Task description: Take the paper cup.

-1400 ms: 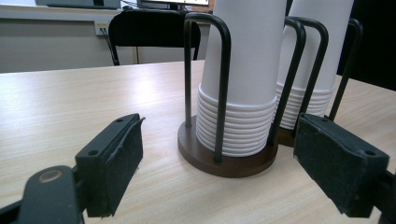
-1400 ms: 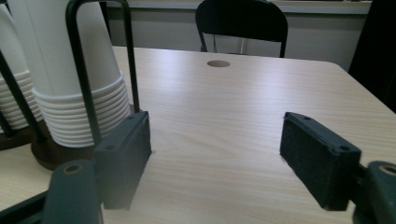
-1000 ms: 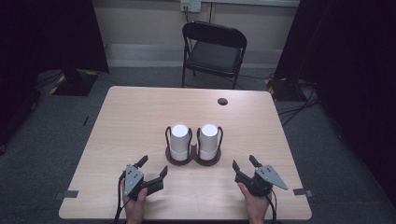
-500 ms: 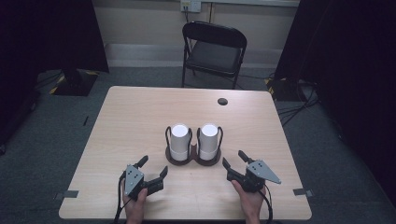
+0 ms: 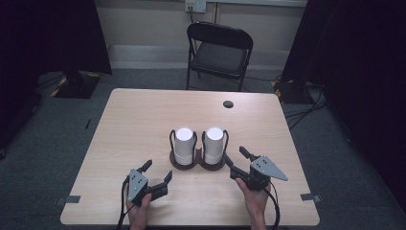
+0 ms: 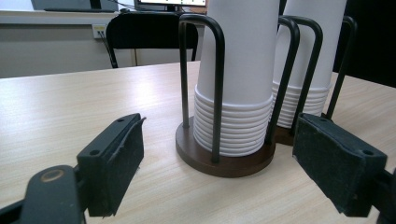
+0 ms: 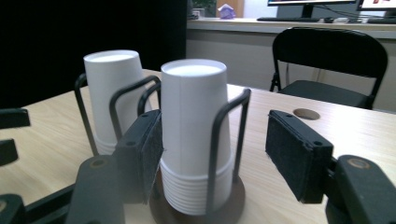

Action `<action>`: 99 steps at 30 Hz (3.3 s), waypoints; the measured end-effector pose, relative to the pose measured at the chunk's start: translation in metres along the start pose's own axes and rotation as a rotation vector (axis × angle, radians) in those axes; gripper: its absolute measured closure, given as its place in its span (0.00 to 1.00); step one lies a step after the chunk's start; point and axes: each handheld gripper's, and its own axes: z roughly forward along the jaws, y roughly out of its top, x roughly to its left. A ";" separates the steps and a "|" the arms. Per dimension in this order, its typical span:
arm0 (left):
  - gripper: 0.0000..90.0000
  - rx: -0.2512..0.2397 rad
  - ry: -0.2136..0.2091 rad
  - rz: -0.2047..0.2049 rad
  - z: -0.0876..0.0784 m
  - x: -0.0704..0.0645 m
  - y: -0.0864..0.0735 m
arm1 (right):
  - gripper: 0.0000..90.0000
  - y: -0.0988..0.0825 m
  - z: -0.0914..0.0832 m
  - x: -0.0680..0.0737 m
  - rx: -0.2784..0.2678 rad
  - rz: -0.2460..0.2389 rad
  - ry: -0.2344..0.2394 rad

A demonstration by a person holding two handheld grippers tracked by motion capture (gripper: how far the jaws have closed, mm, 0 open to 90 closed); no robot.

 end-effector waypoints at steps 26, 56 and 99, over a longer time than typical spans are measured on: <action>0.18 -0.004 -0.001 -0.004 0.000 0.000 0.000 | 0.33 0.044 0.058 0.000 -0.004 -0.038 0.083; 0.18 -0.009 -0.004 -0.007 -0.001 0.001 0.000 | 0.35 0.031 0.099 0.004 0.040 -0.035 0.092; 0.20 0.008 -0.038 -0.005 0.001 0.002 0.000 | 0.40 0.042 0.091 0.000 0.024 0.025 0.073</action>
